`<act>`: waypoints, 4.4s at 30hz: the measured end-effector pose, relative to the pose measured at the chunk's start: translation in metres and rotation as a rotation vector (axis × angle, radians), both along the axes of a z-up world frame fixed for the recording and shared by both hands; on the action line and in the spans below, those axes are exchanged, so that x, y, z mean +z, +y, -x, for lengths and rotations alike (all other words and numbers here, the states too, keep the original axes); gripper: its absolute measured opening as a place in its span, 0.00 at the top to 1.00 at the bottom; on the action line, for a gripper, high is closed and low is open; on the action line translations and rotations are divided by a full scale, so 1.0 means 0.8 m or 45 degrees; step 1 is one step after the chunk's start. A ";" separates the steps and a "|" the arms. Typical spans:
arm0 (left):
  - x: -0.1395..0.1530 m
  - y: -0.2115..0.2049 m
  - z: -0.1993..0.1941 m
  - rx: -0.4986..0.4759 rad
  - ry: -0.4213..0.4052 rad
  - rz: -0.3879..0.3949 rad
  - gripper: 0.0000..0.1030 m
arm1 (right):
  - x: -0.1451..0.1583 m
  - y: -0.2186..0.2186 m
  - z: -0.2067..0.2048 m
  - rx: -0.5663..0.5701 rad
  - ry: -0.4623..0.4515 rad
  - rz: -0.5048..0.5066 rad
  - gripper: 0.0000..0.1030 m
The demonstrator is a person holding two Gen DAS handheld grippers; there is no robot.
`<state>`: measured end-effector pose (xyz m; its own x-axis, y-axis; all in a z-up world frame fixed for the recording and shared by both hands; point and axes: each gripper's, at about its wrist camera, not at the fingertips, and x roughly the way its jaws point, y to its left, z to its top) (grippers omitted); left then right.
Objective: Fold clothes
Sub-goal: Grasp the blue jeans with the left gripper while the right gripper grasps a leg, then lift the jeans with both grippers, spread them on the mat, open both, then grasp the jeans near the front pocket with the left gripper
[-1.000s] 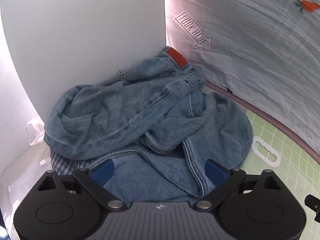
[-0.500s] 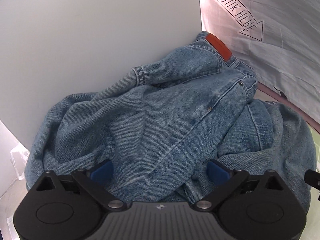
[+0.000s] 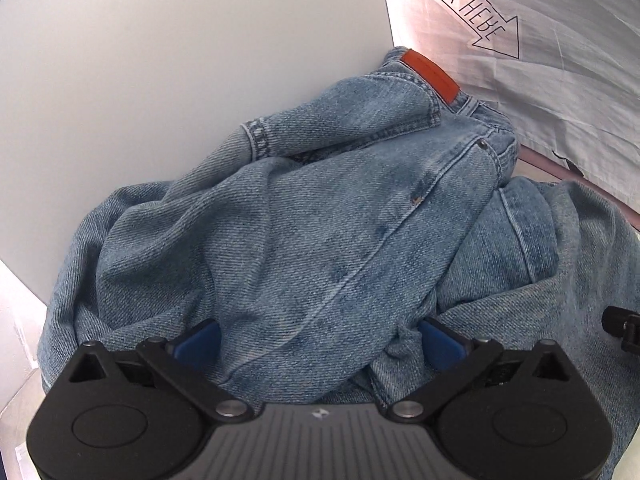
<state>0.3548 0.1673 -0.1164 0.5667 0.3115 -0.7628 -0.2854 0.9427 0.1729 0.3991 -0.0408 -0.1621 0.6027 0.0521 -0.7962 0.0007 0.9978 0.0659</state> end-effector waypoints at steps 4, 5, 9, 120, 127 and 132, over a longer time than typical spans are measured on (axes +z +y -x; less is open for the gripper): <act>0.004 -0.001 0.005 -0.015 -0.014 0.002 0.08 | 0.004 -0.007 0.004 -0.002 -0.003 0.043 0.54; 0.006 -0.001 0.007 -0.012 -0.023 0.003 0.14 | 0.006 -0.009 0.005 0.001 -0.007 0.052 0.59; 0.015 0.001 0.016 -0.005 -0.059 0.016 0.39 | 0.014 -0.023 0.016 0.023 -0.068 0.052 0.96; 0.013 -0.495 0.403 -1.179 0.306 0.121 0.15 | 0.032 -0.497 0.686 -1.088 0.169 -0.016 0.32; 0.003 -0.500 0.400 -1.143 0.309 0.103 0.18 | 0.030 -0.495 0.681 -1.071 0.172 -0.004 0.25; 0.003 -0.489 0.394 -1.086 0.287 0.135 0.49 | 0.030 -0.496 0.680 -1.067 0.170 -0.003 0.24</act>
